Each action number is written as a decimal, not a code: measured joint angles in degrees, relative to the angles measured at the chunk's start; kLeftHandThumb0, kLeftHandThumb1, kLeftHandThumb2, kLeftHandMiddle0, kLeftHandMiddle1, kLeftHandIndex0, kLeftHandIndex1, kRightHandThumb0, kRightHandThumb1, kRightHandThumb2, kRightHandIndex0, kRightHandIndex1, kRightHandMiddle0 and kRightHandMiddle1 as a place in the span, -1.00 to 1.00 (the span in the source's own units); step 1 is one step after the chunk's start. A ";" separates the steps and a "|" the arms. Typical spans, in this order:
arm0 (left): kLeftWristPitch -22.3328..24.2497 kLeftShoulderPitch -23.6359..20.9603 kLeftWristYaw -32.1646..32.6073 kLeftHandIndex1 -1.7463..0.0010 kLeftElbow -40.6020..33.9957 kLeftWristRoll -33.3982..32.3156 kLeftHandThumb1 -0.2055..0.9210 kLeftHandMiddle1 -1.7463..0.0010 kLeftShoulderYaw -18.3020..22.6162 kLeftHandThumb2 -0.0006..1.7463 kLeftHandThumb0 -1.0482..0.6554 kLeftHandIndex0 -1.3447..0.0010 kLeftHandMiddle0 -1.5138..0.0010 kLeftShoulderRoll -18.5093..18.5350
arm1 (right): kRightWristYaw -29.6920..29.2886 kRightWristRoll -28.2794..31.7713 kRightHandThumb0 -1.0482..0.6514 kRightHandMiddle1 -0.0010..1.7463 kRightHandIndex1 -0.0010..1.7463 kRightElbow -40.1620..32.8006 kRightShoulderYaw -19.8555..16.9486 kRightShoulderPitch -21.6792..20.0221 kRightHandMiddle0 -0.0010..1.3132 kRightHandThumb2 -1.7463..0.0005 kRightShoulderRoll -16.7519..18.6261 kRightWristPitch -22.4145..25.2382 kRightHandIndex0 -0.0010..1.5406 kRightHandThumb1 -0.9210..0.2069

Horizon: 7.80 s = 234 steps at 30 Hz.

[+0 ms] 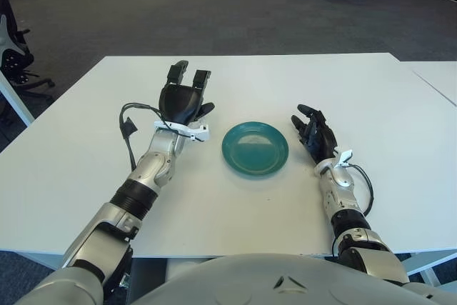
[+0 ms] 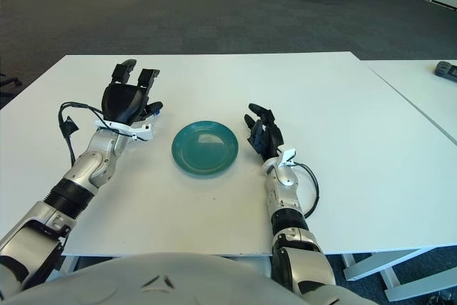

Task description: Put the bottle into the plate.

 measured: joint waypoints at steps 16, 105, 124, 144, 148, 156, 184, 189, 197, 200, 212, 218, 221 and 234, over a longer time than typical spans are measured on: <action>7.85 0.45 -6.26 1.00 1.34 0.78 1.00 1.00 -1.37 0.02 -1.00 1.00 1.00 -0.63 | 1.34 0.03 -0.75 0.03 -0.97 0.21 -0.05 0.04 -0.95 -0.11 -0.20 -0.31 -0.42 -1.00; 1.32 -23.25 1.81 -0.64 61.81 -17.72 0.66 -1.00 -5.35 -0.41 -0.26 0.22 -0.18 -12.18 | 2.95 1.31 -0.75 0.06 -0.98 -0.03 -0.46 0.77 -0.88 -0.19 0.02 -2.20 -0.36 -1.00; -6.68 -19.53 8.58 -1.00 55.04 -22.21 -0.05 -1.00 -3.89 0.48 -0.32 0.11 -0.41 -10.39 | 2.88 1.91 -0.73 0.04 -0.99 -0.17 -0.66 0.65 -0.91 -0.22 0.03 -1.20 -0.35 -1.00; -28.67 -6.85 8.58 -1.00 19.39 -24.18 0.05 -1.00 0.46 0.40 -0.29 0.18 -0.49 1.27 | 1.97 1.92 -0.76 0.03 -0.99 -0.53 -0.77 0.28 -0.93 -0.22 -0.03 -1.01 -0.36 -1.00; -30.79 -4.07 7.83 -1.00 11.62 -24.50 0.06 -1.00 1.57 0.40 -0.29 0.19 -0.49 1.74 | 1.45 1.92 -0.76 0.03 -1.00 0.39 -1.01 0.19 -0.94 -0.21 -0.02 -0.99 -0.37 -1.00; -37.35 -1.11 6.75 -1.00 0.95 -23.81 0.06 -1.00 1.65 0.39 -0.29 0.19 -0.49 1.25 | 0.65 1.92 -0.76 0.02 -1.00 1.39 -1.40 -0.59 -0.94 -0.21 0.09 -1.00 -0.39 -1.00; -54.92 -3.40 -7.07 -1.00 0.46 -23.80 0.08 -1.00 0.01 0.38 -0.28 0.20 -0.43 -1.19 | -1.09 1.68 -0.74 0.03 -0.99 3.39 -1.53 -1.92 -0.86 -0.23 0.49 -1.18 -0.36 -1.00; -56.28 -6.18 -8.48 -1.00 2.93 -24.15 0.08 -1.00 -0.04 0.38 -0.28 0.20 -0.44 -3.14 | -1.01 1.71 -0.75 0.02 -0.99 3.41 -1.50 -1.92 -0.87 -0.20 0.68 -1.37 -0.37 -1.00; -57.04 -7.68 -11.12 -1.00 7.63 -28.10 0.06 -1.00 -0.10 0.39 -0.29 0.19 -0.46 -7.38 | -0.20 1.70 -0.77 0.01 -0.99 3.74 -1.35 -2.01 -0.89 -0.19 0.88 -2.95 -0.37 -1.00; -58.03 -7.66 -12.12 -1.00 10.75 -30.56 0.07 -1.00 -0.38 0.38 -0.29 0.20 -0.48 -9.23 | -0.12 1.70 -0.78 0.01 -0.99 3.84 -1.35 -2.02 -0.91 -0.19 0.87 -3.32 -0.38 -1.00; -53.05 -6.12 -26.30 -1.00 14.25 -46.83 0.10 -1.00 0.23 0.36 -0.28 0.21 -0.49 -13.63 | 0.15 1.70 -0.77 0.00 -1.00 3.88 -1.30 -2.00 -0.96 -0.18 0.89 -3.76 -0.39 -1.00; -42.95 -4.69 -32.94 -1.00 11.67 -53.29 0.10 -1.00 1.65 0.36 -0.28 0.21 -0.50 -15.11 | 0.62 1.73 -0.73 0.00 -1.00 3.46 -1.19 -1.75 -0.99 -0.19 0.89 -3.48 -0.41 -1.00; -37.41 -3.71 -34.41 -1.00 9.67 -53.96 0.10 -1.00 2.18 0.36 -0.28 0.21 -0.50 -15.52 | 0.93 1.82 -0.73 0.01 -1.00 3.25 -1.26 -1.63 -0.98 -0.19 0.91 -3.32 -0.41 -1.00; -18.38 -1.58 -36.21 -1.00 1.58 -55.85 0.07 -1.00 5.13 0.39 -0.29 0.19 -0.51 -17.84 | 0.86 1.87 -0.77 0.03 -1.00 2.33 -1.54 -1.07 -0.88 -0.21 1.03 -2.46 -0.44 -1.00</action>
